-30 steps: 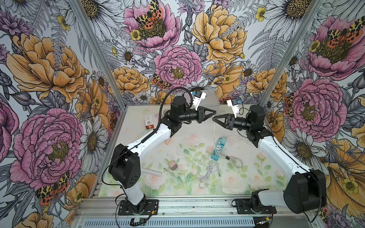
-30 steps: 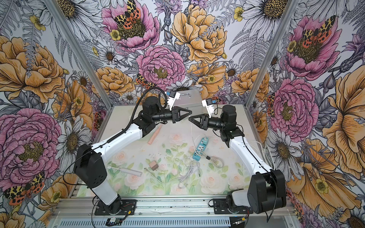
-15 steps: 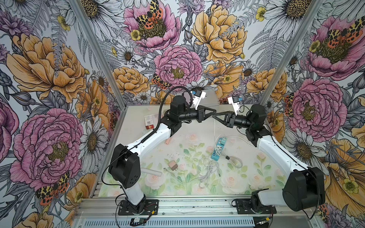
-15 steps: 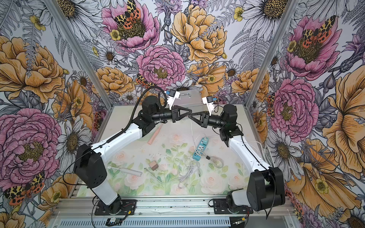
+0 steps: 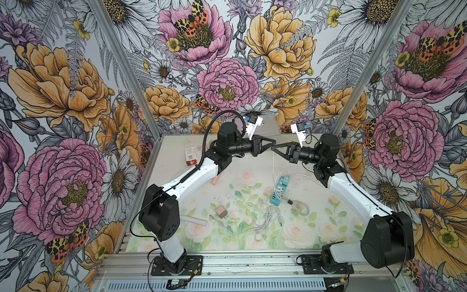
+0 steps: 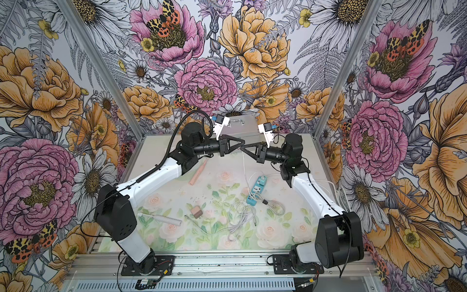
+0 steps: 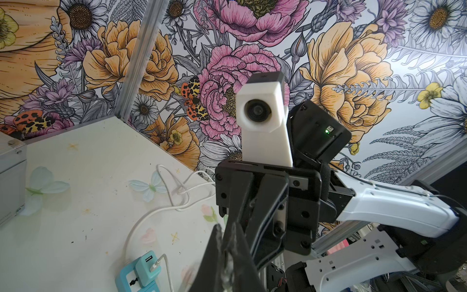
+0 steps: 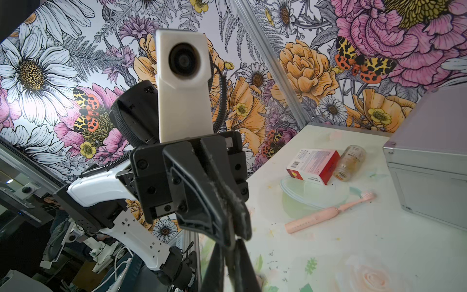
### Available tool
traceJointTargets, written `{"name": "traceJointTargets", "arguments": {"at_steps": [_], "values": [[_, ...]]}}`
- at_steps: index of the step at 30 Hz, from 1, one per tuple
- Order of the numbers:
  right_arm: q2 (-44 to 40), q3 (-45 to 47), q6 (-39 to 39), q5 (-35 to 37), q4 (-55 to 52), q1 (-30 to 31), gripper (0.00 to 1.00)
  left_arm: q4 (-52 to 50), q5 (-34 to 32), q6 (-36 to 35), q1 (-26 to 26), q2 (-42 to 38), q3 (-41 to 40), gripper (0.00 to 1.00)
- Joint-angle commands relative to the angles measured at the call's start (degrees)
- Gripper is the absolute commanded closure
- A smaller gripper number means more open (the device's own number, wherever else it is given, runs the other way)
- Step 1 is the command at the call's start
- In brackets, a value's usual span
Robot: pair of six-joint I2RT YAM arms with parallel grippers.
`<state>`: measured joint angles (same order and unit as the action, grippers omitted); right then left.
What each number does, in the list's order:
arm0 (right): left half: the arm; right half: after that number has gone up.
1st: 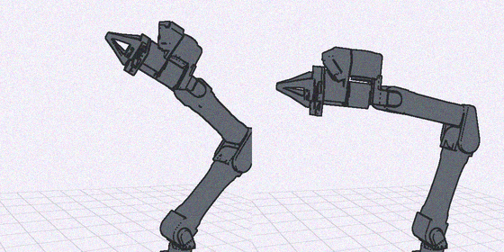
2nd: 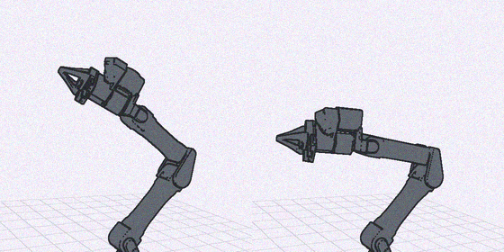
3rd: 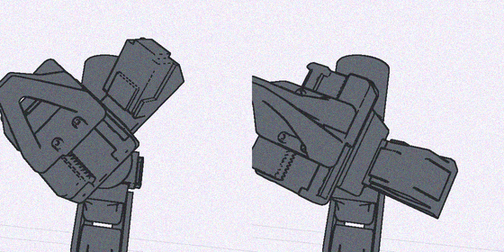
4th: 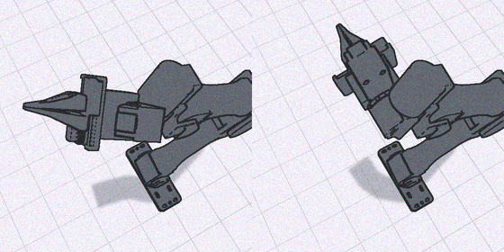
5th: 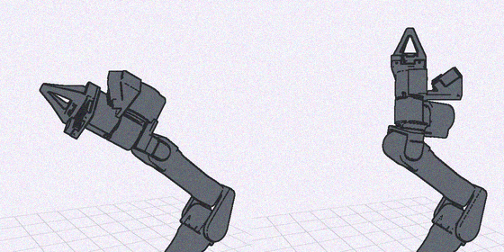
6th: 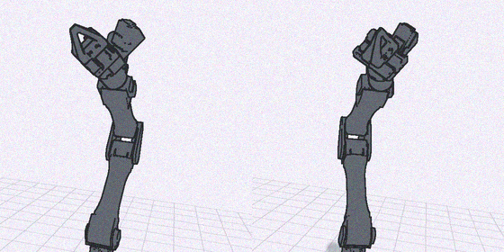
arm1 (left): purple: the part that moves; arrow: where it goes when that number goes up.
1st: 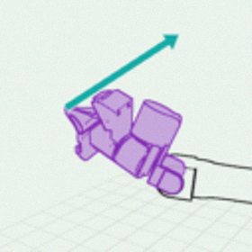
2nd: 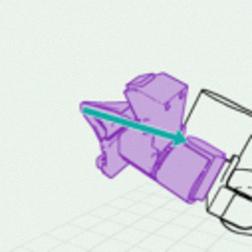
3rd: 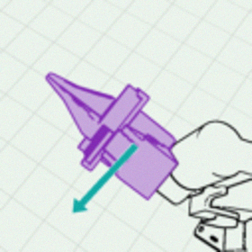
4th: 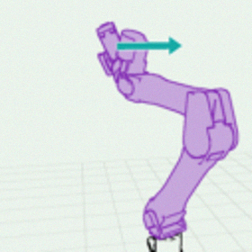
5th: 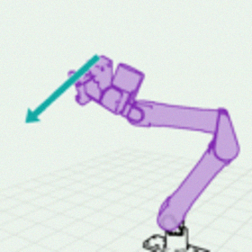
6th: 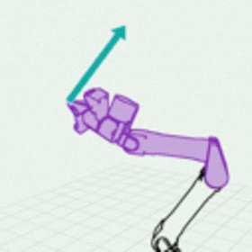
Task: Charge the electric toothbrush
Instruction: Pick up the charging cable from the center of the board, then pick up the electric toothbrush from the center of the board.
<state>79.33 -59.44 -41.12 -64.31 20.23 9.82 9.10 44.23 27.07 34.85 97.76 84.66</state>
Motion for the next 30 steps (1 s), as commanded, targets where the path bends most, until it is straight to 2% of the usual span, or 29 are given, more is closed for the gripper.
{"name": "traceJointTargets", "arguments": {"at_steps": [1,3,5,13,16,18,21,23,25,30], "values": [[1.18,-1.14,0.05,2.54,-2.68,0.11,1.0,1.28,-0.49,-1.09,-0.11,-2.73,1.27,0.84],[1.09,-1.31,1.33,3.08,-4.7,0.12,1.0,1.28,-1.22,-1.14,-0.46,-3.15,0.88,0.67],[0.92,-1.8,3.4,3.73,-7.8,0.19,1.0,1.27,-2.09,-1.14,-0.84,-3.72,0.38,0.58],[1.04,-3.44,5.7,5.03,-12.86,0.77,1.0,0.93,-3.92,-1.91,-3.83,-6.08,-2.95,0.57],[1.84,-6.03,10.1,8.96,-21.41,2.01,1.0,-5.9,-10.14,-4.57,-6.4,-7.09,-3.35,0.53],[2.85,-6.57,10.28,10.66,-22.86,2.9,1.0,-12.47,-14.78,-5.59,-8.4,-6.97,-2.92,0.51],[4.97,-6.86,8.92,13.34,-23.32,4.39,1.0,-25.51,-26.58,-9.91,-10.61,-6.23,-2.82,0.5],[6.54,-7.69,9.82,16.23,-26.22,5.51,1.0,-30.19,-33.94,-11.48,-12.36,-6.16,-5.64,0.5],[8.1,-9.2,12.02,18.68,-30.38,6.57,1.0,-33.29,-36.6,-11.76,-14.68,-5.21,-8.15,0.49],[10.7,-9.96,12.13,19.98,-31.29,7.95,1.0,-37.33,-37.17,-13.03,-18.55,-1.95,-13.0,0.45]]}}
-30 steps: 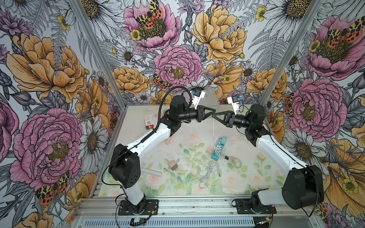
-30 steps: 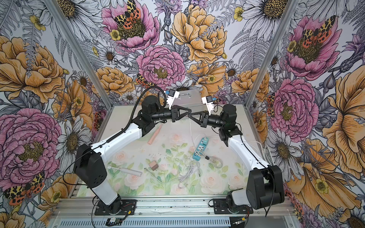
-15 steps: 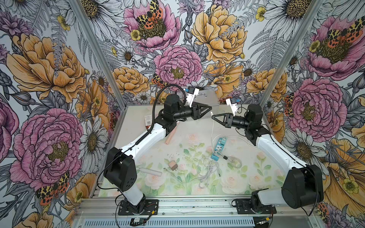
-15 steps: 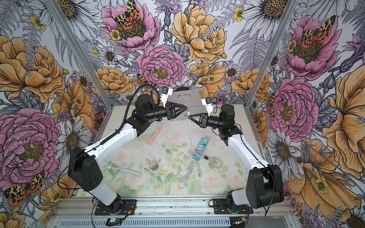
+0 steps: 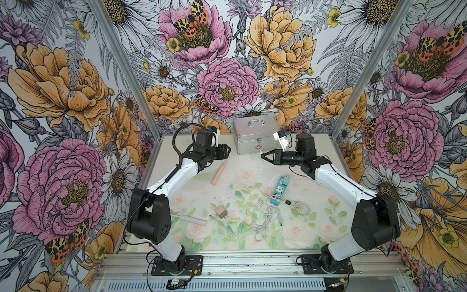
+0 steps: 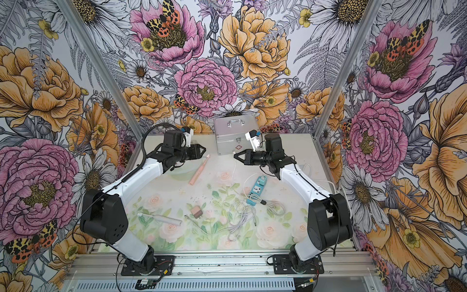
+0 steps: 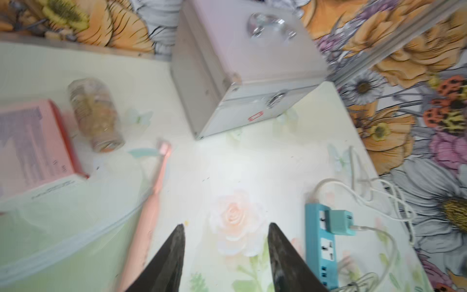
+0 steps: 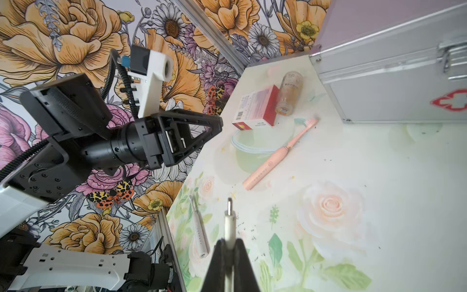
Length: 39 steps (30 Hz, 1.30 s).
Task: Charge the electric toothbrush
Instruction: Pick up the electric toothbrush from the center of the board.
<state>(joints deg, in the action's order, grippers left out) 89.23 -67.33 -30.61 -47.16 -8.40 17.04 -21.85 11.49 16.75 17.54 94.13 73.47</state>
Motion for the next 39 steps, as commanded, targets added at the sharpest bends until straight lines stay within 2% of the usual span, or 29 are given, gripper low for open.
{"name": "traceJointTargets", "arguments": {"at_steps": [1,3,7,15,21,31,39], "values": [[1.37,-2.33,1.7,2.75,-2.76,1.19,1.0,-6.79,-3.48,-2.97,-1.82,2.89,-2.08,0.43],[2.12,-2.66,1.88,2.79,-2.83,1.96,1.0,-7.76,-2.79,-4.25,-2.05,5.44,-1.66,0.42],[2.7,-2.73,2.05,3.51,-3.27,2.85,1.0,-9.78,-8.1,-6.44,-1.15,11.58,0.49,0.4],[2.53,-1.76,2.35,4.24,-3.63,3.23,1.0,-10.71,-8.96,-8.17,-0.63,18.86,5.15,0.4],[2.52,-1.89,2.79,4.44,-3.82,3.2,1.0,-11.03,-9.69,-9.28,0.48,21.43,7.07,0.5],[3.04,-1.89,3.81,3.92,-4.03,3.22,1.0,-11.55,-16.15,-9.99,2.02,24.14,8.47,0.63],[2.14,-1.33,4.4,3.91,-4.17,3.19,1.0,-11.58,-15.29,-10.71,3.0,25.44,9.98,0.77]]}}
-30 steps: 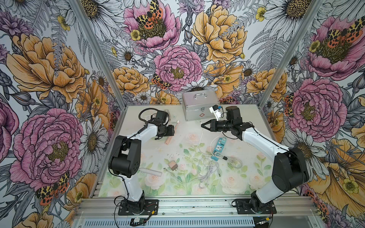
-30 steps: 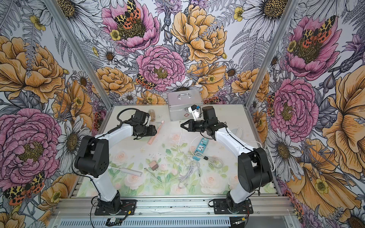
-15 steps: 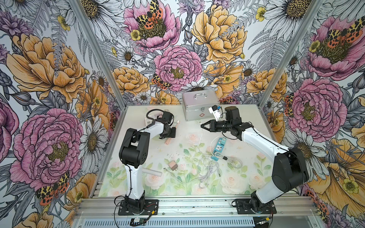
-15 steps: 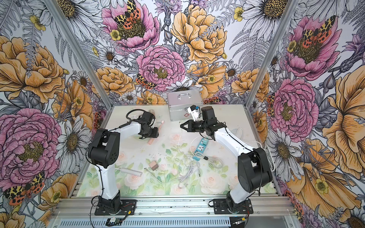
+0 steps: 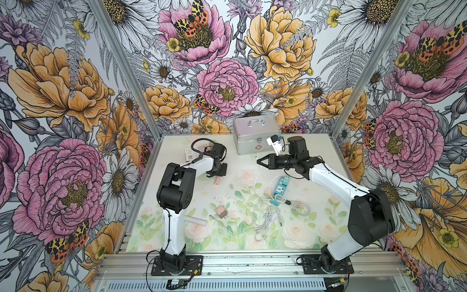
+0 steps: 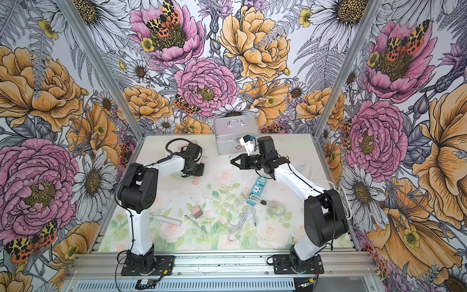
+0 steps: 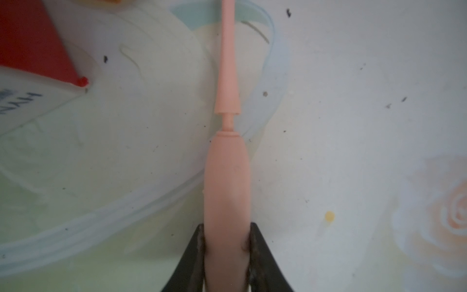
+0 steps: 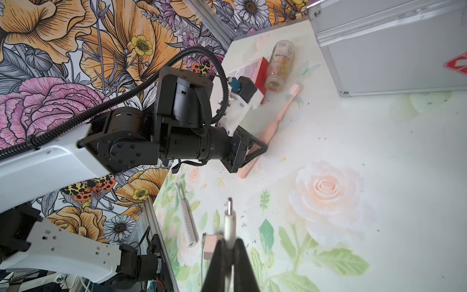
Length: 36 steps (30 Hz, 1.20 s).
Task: Charge the electric toothbrush
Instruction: Pick up the electric toothbrush from the center of the board, then insert the charging cable into the electric toothbrush.
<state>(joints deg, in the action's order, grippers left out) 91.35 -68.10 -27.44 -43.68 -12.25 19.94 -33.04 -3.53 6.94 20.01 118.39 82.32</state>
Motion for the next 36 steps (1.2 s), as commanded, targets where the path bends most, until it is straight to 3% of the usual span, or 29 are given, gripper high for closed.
{"name": "traceJointTargets", "arguments": {"at_steps": [1,9,14,16,19,26,29,36], "values": [[-0.26,-0.47,1.39,0.37,-0.42,0.3,1.0,-0.43,0.14,-0.45,0.71,0.49,1.18,0.79],[-2.02,0.36,1.25,-2.67,-0.25,1.01,1.0,0.99,4.61,12.56,4.01,-12.33,2.83,0.89],[-3.01,0.03,-0.52,-3.74,0.99,3.31,1.0,8.8,7.73,26.52,7.77,-20.65,3.62,0.93],[-3.41,1.13,-4.53,-5.82,6.29,3.7,1.0,15.15,9.59,32.38,8.4,-24.22,1.44,0.95],[-4.68,5.94,-14.96,-9.05,22.33,3.26,1.0,23.45,11.72,36.87,8.82,-29.02,-1.83,0.97],[-6.36,6.96,-23.57,-10.3,35.6,3.18,1.0,36.08,20.01,45.57,7.59,-31.95,-5.75,0.99],[-6.44,7.91,-29.08,-10.5,43.69,3.48,1.0,36.94,18.75,45.99,7.72,-33.08,-6.4,1.0],[-6.07,9.19,-30.42,-10.0,46.08,4.69,1.0,46.22,18.43,53.6,5.95,-34.72,-11.75,1.0]]}}
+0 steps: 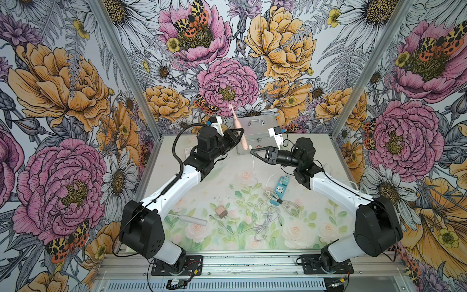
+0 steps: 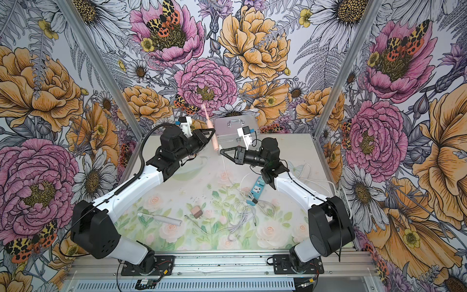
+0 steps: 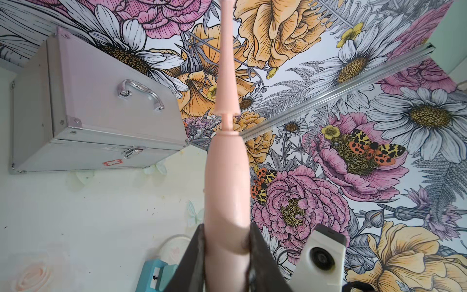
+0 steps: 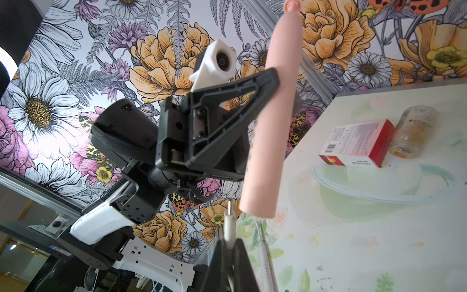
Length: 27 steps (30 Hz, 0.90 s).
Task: Charge the electric toothbrush
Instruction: Insert the charging cable into the electric toothbrush.
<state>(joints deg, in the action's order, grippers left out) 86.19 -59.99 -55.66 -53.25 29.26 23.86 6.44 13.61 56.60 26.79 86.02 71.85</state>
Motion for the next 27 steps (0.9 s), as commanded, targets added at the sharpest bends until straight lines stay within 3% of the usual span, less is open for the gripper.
{"name": "traceJointTargets", "arguments": {"at_steps": [1,27], "values": [[-0.85,1.12,-2.28,-0.36,4.56,1.13,1.0,6.98,1.33,4.19,-0.86,-2.43,-1.35,1.0],[1.25,-0.3,-4.13,1.36,7.6,1.28,1.0,11.37,6.06,5.74,-1.16,-1.82,-1.37,1.0]]}}
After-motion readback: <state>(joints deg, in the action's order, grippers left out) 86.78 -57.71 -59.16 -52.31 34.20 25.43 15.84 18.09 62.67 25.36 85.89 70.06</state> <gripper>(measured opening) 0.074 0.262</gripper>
